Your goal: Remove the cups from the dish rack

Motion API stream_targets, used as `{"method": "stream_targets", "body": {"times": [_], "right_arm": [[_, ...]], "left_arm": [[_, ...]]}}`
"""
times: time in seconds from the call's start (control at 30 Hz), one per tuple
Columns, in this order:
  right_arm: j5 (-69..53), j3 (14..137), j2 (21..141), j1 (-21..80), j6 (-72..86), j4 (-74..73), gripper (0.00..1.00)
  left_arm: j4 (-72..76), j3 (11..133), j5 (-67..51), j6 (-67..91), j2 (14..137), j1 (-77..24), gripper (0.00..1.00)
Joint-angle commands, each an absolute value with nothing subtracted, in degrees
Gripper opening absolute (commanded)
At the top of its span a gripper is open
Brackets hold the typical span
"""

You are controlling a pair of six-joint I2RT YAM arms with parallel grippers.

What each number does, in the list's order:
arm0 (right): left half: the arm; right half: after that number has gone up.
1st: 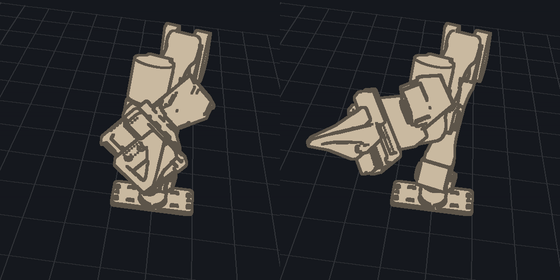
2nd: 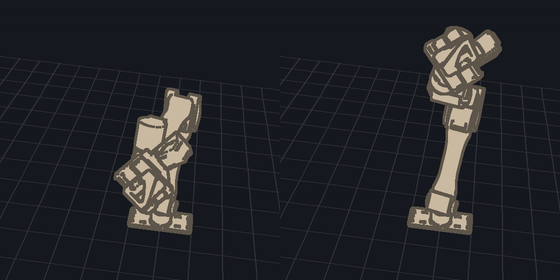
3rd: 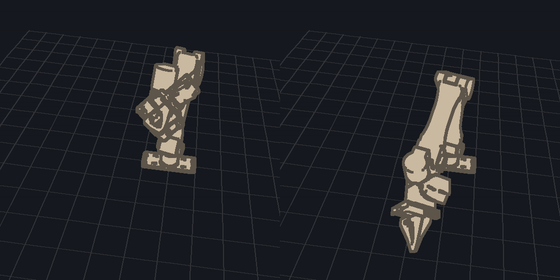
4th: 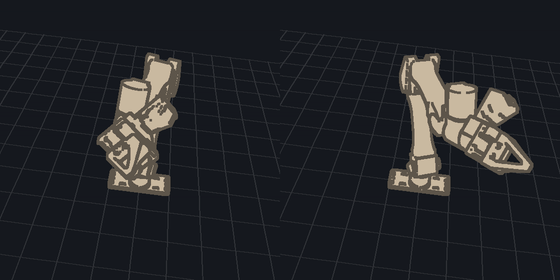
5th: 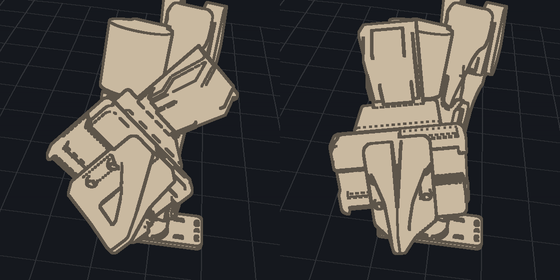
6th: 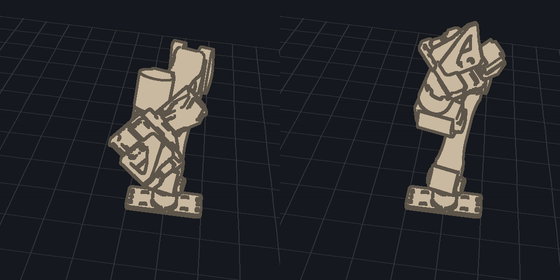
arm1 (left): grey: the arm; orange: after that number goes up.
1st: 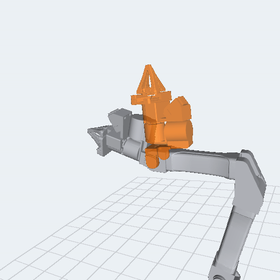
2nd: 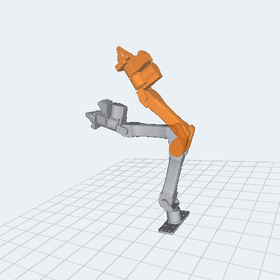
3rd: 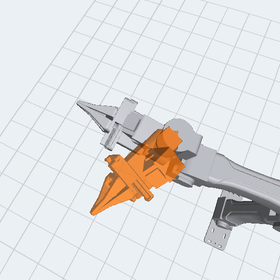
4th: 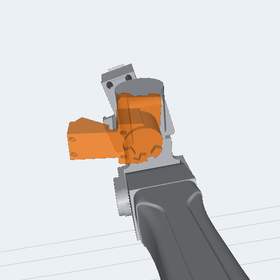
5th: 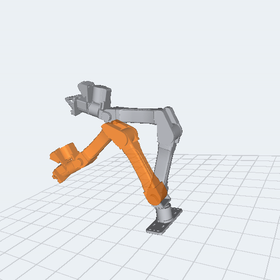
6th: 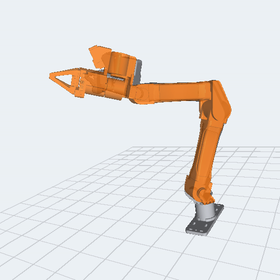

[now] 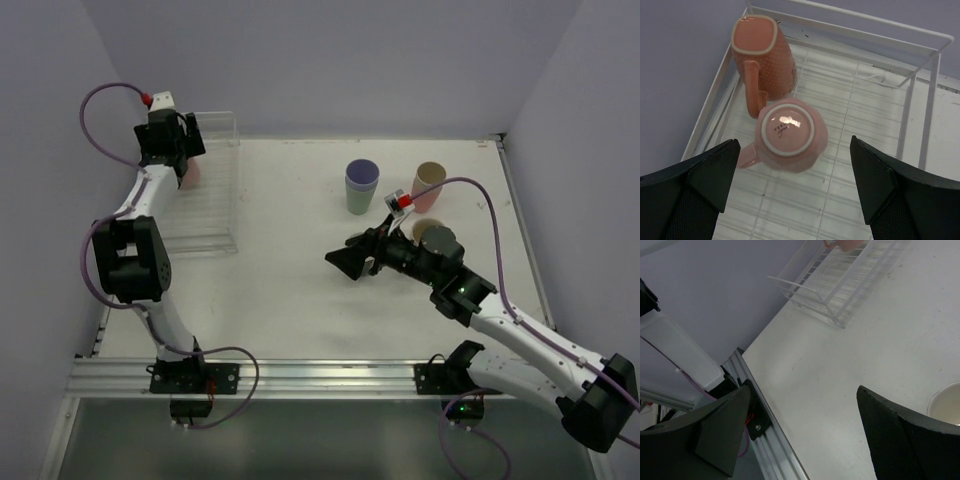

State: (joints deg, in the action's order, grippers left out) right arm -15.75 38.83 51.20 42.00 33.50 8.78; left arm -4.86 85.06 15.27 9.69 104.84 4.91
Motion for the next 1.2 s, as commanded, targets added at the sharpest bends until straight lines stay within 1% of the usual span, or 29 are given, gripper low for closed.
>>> {"method": "stream_targets", "body": {"times": [0.0,0.3,0.47,0.57,0.63,0.77,0.8,0.83,0.9,0.93,0.97,1.0,1.1,1.13,1.17], "right_arm": [[-18.4,38.8,52.8,42.4,34.0,12.0,0.90],[-21.4,40.7,57.7,42.8,33.3,13.4,0.89],[-20.8,41.6,58.4,43.1,33.3,13.2,0.88],[-20.2,42.0,58.4,43.1,33.1,12.6,0.88],[-19.9,42.2,58.6,43.2,33.1,12.3,0.88],[-19.6,42.3,59.3,43.4,33.7,12.9,0.88],[-19.6,42.4,59.4,43.6,33.8,13.0,0.88],[-19.5,42.5,59.5,43.6,34.0,13.0,0.88],[-19.2,42.7,59.6,44.1,34.1,13.0,0.88],[-19.0,42.7,59.7,44.2,34.0,13.0,0.87],[-18.5,42.8,59.9,44.3,34.1,13.0,0.87],[-18.5,43.2,60.0,44.4,34.2,12.9,0.87],[-18.4,44.7,61.2,44.8,34.5,13.0,0.87],[-18.3,45.3,61.6,45.0,34.6,13.1,0.87],[-17.9,46.2,62.4,45.6,34.8,13.6,0.87]], "left_arm": [[-2.9,90.3,17.7,5.5,108.1,5.8,1.00],[-4.2,97.8,15.9,3.7,115.7,6.7,1.00],[-4.8,98.0,14.4,4.3,119.0,6.7,1.00],[-3.7,96.4,13.9,4.7,119.1,6.8,0.97],[-2.9,94.6,13.3,4.8,118.5,6.8,0.92],[-1.1,91.7,12.2,5.4,117.2,6.8,0.88],[-1.1,91.1,12.2,5.4,117.1,6.8,0.85],[-1.1,90.8,12.2,5.4,116.8,6.8,0.76],[-1.1,90.8,12.1,5.3,116.5,6.8,0.67],[-1.1,90.8,12.0,5.3,115.9,6.8,0.58],[-1.1,91.0,12.0,5.2,115.6,6.8,0.52],[-1.1,91.0,12.0,5.3,114.5,6.8,0.44],[-1.1,91.1,11.6,5.5,112.2,6.9,0.35],[-1.1,91.1,11.6,5.9,110.5,6.8,0.30],[0.9,90.7,11.5,6.9,109.5,6.8,0.28]]}}
